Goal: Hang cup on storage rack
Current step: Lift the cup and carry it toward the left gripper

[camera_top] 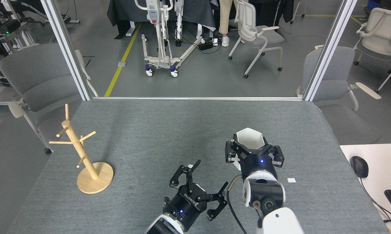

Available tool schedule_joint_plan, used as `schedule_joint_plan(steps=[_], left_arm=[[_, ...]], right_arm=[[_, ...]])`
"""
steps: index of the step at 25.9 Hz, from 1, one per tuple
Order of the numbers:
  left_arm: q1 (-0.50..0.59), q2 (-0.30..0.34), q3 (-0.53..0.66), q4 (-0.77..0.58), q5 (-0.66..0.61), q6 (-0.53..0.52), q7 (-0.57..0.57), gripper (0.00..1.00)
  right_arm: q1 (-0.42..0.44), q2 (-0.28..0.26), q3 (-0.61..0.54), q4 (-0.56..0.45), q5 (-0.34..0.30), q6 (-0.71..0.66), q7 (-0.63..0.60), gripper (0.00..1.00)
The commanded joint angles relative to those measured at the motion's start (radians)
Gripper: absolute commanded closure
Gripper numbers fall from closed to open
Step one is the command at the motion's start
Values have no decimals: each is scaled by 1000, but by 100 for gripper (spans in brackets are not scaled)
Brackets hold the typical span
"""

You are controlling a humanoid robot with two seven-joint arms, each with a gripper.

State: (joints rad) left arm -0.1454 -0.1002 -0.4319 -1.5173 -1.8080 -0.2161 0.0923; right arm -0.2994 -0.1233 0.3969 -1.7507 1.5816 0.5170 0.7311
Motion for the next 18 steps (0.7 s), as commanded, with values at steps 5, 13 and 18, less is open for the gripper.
schedule_joint_plan(steps=[5, 13, 18], left_arm=[[-57, -16, -8, 83, -4, -77, -34, 1], [-112, -19, 13, 163, 12, -77, -86, 1], [-111, -19, 42, 166, 25, -81, -89, 1]], right_arm=[[0, 42, 86, 16, 49, 66, 22, 82], [-1, 67, 129, 36, 52, 66, 27, 82], [-4, 90, 134, 69, 52, 67, 25, 83]])
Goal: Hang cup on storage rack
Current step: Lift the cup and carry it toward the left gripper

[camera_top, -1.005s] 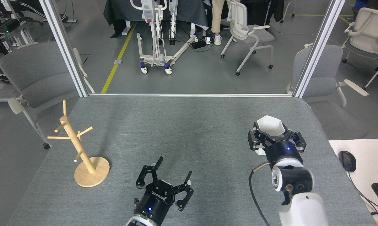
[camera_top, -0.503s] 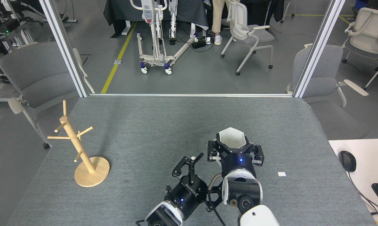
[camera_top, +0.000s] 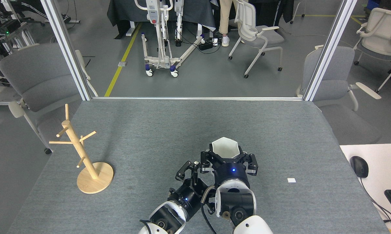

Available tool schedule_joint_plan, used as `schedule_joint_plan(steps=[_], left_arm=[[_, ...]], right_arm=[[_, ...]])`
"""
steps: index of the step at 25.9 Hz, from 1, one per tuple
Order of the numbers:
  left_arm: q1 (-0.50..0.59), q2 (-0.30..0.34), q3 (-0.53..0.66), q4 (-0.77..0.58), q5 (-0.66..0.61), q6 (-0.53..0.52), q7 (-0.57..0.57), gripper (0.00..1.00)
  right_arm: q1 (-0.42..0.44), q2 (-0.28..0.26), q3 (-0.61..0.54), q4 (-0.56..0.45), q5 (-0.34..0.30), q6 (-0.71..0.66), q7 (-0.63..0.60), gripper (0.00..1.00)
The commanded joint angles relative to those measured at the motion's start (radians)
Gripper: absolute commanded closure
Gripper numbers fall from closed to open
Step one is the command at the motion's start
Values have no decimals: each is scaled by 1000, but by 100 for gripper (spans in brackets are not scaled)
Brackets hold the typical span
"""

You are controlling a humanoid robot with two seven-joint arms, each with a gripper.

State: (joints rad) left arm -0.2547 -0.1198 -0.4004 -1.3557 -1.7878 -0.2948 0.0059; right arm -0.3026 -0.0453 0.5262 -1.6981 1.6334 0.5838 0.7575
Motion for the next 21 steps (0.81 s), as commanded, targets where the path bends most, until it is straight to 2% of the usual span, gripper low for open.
schedule_joint_plan(steps=[1, 7, 13, 14, 16, 17, 19, 21], left_arm=[[-1, -1, 11, 4, 5, -7, -4, 1], [-11, -6, 11, 6, 15, -53, -110, 1], [-52, -18, 14, 50, 114, -21, -159, 2], [-54, -20, 14, 52, 119, -15, -162, 6], [-54, -15, 14, 53, 116, -18, -178, 23], [-52, -12, 12, 52, 117, -24, -198, 39], [-48, -6, 12, 44, 119, -38, -250, 100], [-46, -11, 14, 49, 119, -56, -259, 100]], right_arm=[[-1, 18, 6, 18, 0, 1, -1, 83], [0, 33, 41, 54, 2, 2, -1, 83], [3, 54, 72, 71, -1, 17, -3, 83], [3, 56, 75, 74, -1, 21, -3, 83], [3, 59, 84, 87, -1, 27, -4, 83], [3, 62, 89, 95, -1, 30, -4, 83], [7, 70, 92, 109, -1, 37, -4, 83], [11, 71, 94, 112, -1, 37, -4, 83]])
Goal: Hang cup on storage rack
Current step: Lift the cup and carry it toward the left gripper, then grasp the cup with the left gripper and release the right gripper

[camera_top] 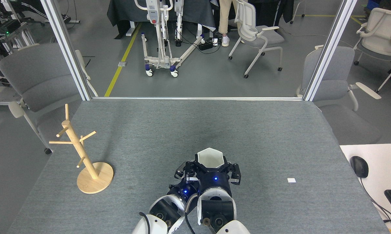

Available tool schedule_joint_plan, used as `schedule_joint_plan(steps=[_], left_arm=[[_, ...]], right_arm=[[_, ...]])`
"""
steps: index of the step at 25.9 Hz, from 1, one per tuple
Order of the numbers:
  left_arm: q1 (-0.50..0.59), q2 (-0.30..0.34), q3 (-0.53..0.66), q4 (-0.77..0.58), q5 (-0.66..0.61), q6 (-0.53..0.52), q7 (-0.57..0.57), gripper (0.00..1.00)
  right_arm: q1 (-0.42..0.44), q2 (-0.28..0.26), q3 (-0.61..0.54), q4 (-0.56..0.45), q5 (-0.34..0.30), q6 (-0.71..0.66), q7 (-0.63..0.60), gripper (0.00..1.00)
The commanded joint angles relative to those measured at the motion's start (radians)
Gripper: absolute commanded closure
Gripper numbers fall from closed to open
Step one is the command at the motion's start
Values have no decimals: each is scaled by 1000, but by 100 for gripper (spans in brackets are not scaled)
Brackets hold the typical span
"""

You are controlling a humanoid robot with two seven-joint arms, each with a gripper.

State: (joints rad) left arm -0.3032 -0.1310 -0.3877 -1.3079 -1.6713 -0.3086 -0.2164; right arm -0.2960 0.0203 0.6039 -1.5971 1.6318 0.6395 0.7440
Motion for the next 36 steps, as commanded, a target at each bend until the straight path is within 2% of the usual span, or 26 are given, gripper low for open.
schedule_joint_plan(steps=[1, 3, 4, 5, 6, 7, 8, 9, 14, 22, 27, 32, 35, 36], left_arm=[[2, 2, 1, -1, 2, -43, -37, 100], [2, 2, 1, -2, 2, -43, -37, 100], [2, 2, 3, -2, 2, -41, -37, 100], [2, 2, 3, -4, 2, -41, -37, 100], [2, 2, 3, -4, 2, -41, -37, 100], [2, 2, 3, -4, 2, -40, -37, 100], [2, 2, 3, -4, 2, -38, -37, 100], [2, 2, 4, -4, 2, -38, -37, 100], [2, -1, 21, -1, 2, -37, -37, 100], [16, 4, 35, -2, 1, -35, -37, 100], [70, 16, 46, -56, 1, -37, -32, 100], [159, 62, 95, -162, 1, -41, -1, 100], [222, 91, 131, -226, 1, -41, 42, 100], [243, 106, 144, -249, 1, -41, 49, 100]], right_arm=[[5, 6, 20, 11, 0, -18, 9, 82], [6, 6, 25, 11, 0, -18, 8, 81], [6, 6, 25, 12, 0, -20, 8, 77], [6, 4, 25, 12, 0, -20, 8, 66], [5, 4, 23, 12, 2, -20, 5, 49], [3, 4, 20, 12, 2, -20, 2, 24], [0, 4, 17, 12, 3, -21, -2, 6], [-2, 4, 13, 11, 3, -23, -6, 1], [-3, 3, 7, 12, -4, -58, -135, 1], [0, -6, 5, 16, -10, -101, -508, 0], [9, -8, -15, 34, -12, -107, -686, 1], [23, -10, -24, 34, -12, -100, -844, 1], [20, -16, -75, 34, -21, -95, -940, 1], [18, -17, -111, 34, -46, -103, -969, 1]])
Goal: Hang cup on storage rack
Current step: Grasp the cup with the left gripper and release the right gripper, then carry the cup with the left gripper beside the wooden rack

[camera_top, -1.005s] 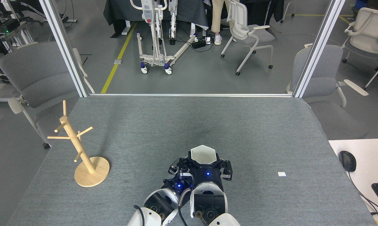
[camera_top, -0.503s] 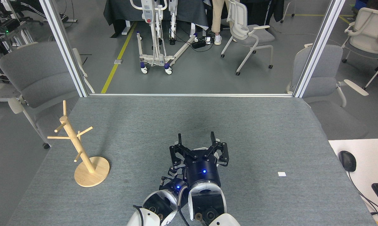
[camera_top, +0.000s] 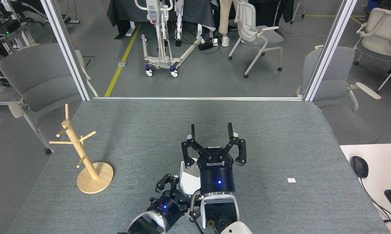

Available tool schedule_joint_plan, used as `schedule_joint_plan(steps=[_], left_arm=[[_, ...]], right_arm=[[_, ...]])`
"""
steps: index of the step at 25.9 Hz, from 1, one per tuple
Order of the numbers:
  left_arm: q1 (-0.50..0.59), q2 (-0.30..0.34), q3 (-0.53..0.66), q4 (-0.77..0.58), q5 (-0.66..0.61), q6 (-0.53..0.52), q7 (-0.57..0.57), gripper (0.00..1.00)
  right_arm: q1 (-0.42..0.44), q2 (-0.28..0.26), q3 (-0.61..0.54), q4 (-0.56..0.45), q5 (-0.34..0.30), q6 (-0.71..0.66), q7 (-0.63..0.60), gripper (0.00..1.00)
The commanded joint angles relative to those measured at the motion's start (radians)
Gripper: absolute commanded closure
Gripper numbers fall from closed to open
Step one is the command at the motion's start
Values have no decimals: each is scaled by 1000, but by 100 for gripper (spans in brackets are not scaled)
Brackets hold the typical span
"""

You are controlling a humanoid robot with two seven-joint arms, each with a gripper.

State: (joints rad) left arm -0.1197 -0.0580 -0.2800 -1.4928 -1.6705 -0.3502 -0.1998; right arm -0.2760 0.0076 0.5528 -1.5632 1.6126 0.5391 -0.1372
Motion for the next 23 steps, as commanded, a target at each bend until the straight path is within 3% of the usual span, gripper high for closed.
schedule_joint_plan(steps=[1, 5, 9, 11, 16, 19, 23], left_arm=[[78, 46, 42, -92, 0, 0, 39, 100], [164, 89, 70, -213, 0, 0, 60, 100], [238, 126, 127, -236, -3, 2, 125, 100], [264, 136, 196, -236, -5, 3, 164, 100], [269, 155, 400, -236, -5, 2, 234, 100], [273, 156, 524, -236, -5, 2, 326, 100], [285, 159, 654, -236, -5, -4, 388, 100]], right_arm=[[-2, -14, -106, 0, -62, -10, -111, 1], [3, -100, -326, 20, -186, -179, -137, 0], [26, -193, -571, 170, -197, -545, -134, 0], [60, -218, -642, 223, -191, -648, -131, 0], [175, -210, -691, 229, -109, -692, -125, 0], [254, -186, -689, 131, -99, -696, -105, 0], [305, -143, -689, 15, -94, -702, 45, 0]])
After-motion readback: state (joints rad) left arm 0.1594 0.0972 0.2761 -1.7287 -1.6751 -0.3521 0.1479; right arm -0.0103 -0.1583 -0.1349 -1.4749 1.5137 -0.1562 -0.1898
